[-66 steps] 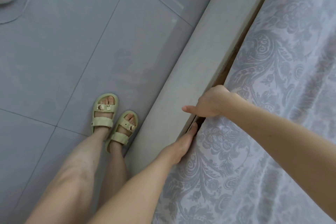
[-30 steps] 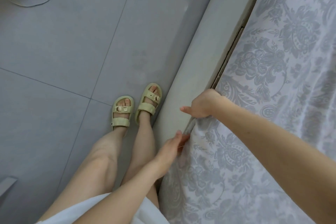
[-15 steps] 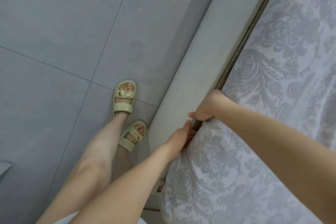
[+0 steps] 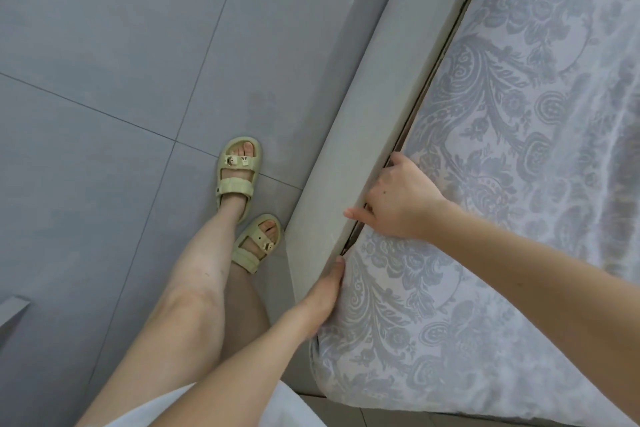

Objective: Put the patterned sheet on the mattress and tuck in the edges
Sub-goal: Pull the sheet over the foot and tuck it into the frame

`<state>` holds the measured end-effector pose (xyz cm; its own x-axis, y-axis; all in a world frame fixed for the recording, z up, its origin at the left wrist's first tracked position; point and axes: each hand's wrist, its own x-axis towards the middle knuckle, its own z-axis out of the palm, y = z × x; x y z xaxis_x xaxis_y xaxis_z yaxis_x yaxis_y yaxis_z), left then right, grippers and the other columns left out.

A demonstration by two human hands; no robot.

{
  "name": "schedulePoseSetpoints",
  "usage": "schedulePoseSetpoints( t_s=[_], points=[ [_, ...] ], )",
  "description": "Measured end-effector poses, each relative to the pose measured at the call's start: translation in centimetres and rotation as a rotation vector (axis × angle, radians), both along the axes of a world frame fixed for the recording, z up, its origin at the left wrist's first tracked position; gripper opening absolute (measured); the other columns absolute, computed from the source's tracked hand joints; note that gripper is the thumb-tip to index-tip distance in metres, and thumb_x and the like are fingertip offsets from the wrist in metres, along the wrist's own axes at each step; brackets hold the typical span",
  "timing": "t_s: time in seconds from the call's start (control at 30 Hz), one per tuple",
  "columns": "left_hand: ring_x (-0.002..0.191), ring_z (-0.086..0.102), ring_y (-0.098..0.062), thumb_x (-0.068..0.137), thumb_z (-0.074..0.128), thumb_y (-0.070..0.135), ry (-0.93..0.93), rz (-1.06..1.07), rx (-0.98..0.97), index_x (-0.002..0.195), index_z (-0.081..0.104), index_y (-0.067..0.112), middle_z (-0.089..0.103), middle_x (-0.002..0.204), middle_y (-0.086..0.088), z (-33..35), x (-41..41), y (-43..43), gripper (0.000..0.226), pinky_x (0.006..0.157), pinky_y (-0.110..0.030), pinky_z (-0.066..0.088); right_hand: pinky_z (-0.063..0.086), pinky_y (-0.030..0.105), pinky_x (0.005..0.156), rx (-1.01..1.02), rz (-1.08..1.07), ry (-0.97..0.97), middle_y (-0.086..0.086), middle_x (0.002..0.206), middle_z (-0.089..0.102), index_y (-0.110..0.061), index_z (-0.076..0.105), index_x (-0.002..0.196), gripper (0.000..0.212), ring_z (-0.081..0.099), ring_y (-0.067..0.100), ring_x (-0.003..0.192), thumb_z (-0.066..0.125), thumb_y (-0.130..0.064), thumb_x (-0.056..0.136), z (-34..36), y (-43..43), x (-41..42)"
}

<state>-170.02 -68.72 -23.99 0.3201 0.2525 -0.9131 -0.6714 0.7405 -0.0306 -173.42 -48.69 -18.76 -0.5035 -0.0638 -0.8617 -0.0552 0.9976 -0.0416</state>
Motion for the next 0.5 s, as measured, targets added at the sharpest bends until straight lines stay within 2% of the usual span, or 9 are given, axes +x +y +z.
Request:
schedulePoseSetpoints(
  t_s=[0.1, 0.17, 0.23, 0.27, 0.33, 0.4, 0.43, 0.5],
  points=[
    [0.113, 0.056, -0.017, 0.092, 0.019, 0.065, -0.003, -0.031, -0.042, 0.116, 0.060, 0.030, 0.061, 0.122, 0.002, -0.1, -0.6, -0.3, 0.059, 0.107, -0.034, 0.038, 0.033, 0.038, 0.093, 0.007, -0.022, 0.089, 0.003, 0.081, 0.067, -0.016, 0.040, 0.057, 0.065, 0.057, 0.022, 0.079, 0.010, -0.056, 0.097, -1.0, -0.6, 0.1],
    [0.104, 0.059, -0.017, 0.095, 0.017, 0.060, 0.108, -0.076, -0.054, 0.106, 0.064, 0.019, 0.063, 0.117, -0.001, 0.0, -2.0, -0.3, 0.063, 0.101, -0.031, 0.042, 0.031, 0.037, 0.090, 0.001, -0.033, 0.112, 0.005, 0.092, 0.068, -0.016, 0.041, 0.062, 0.061, 0.060, 0.021, 0.088, 0.010, -0.055, 0.098, -1.2, -1.3, 0.0],
    [0.089, 0.064, -0.022, 0.099, 0.014, 0.053, 0.242, -0.070, -0.034, 0.088, 0.067, 0.011, 0.069, 0.106, -0.014, -0.3, -3.9, -0.2, 0.068, 0.094, -0.033, 0.047, 0.031, 0.037, 0.089, 0.004, -0.069, 0.088, 0.004, 0.093, 0.069, -0.016, 0.044, 0.064, 0.062, 0.060, 0.021, 0.090, 0.010, -0.055, 0.098, -1.1, -2.2, 0.1],
    [0.083, 0.065, -0.022, 0.100, 0.013, 0.050, 0.299, -0.045, -0.013, 0.082, 0.067, 0.009, 0.071, 0.098, -0.017, -0.4, -5.0, 0.0, 0.070, 0.090, -0.032, 0.049, 0.032, 0.036, 0.089, -0.005, -0.123, 0.097, 0.004, 0.086, 0.068, -0.016, 0.044, 0.062, 0.062, 0.060, 0.022, 0.085, 0.012, -0.055, 0.098, -0.9, -2.5, 0.2],
    [0.076, 0.065, -0.021, 0.101, 0.014, 0.046, 0.388, -0.011, 0.007, 0.080, 0.065, 0.007, 0.071, 0.082, -0.013, -0.1, -7.4, 0.9, 0.068, 0.079, -0.028, 0.050, 0.035, 0.033, 0.085, -0.114, -0.376, 0.188, -0.002, 0.062, 0.057, -0.015, 0.046, 0.061, 0.059, 0.051, 0.022, 0.067, 0.020, -0.051, 0.100, 0.0, -3.0, 0.5],
    [0.071, 0.062, -0.020, 0.102, 0.016, 0.043, 0.453, 0.006, 0.046, 0.079, 0.062, 0.007, 0.068, 0.074, -0.008, 0.7, -9.4, 2.8, 0.063, 0.065, -0.021, 0.050, 0.033, 0.030, 0.071, -0.271, -0.791, 0.335, -0.008, 0.053, 0.044, -0.013, 0.055, 0.072, 0.049, 0.044, 0.017, 0.060, 0.033, -0.046, 0.100, 2.3, -3.0, 1.1],
    [0.069, 0.061, -0.019, 0.103, 0.017, 0.041, 0.483, 0.001, 0.077, 0.079, 0.060, 0.008, 0.066, 0.073, -0.008, 1.4, -10.3, 4.0, 0.060, 0.057, -0.015, 0.049, 0.033, 0.028, 0.068, -0.324, -0.995, 0.413, -0.010, 0.056, 0.048, -0.013, 0.062, 0.081, 0.043, 0.047, 0.013, 0.062, 0.038, -0.044, 0.099, 3.6, -2.8, 1.7],
    [0.065, 0.057, -0.019, 0.103, 0.018, 0.039, 0.546, -0.012, 0.134, 0.077, 0.057, 0.008, 0.062, 0.075, -0.010, 3.1, -11.8, 6.5, 0.056, 0.043, -0.009, 0.043, 0.042, 0.026, 0.075, -0.365, -1.327, 0.530, -0.015, 0.080, 0.065, -0.018, 0.068, 0.100, 0.035, 0.059, 0.005, 0.079, 0.043, -0.042, 0.098, 6.5, -1.9, 3.0]
  ],
)
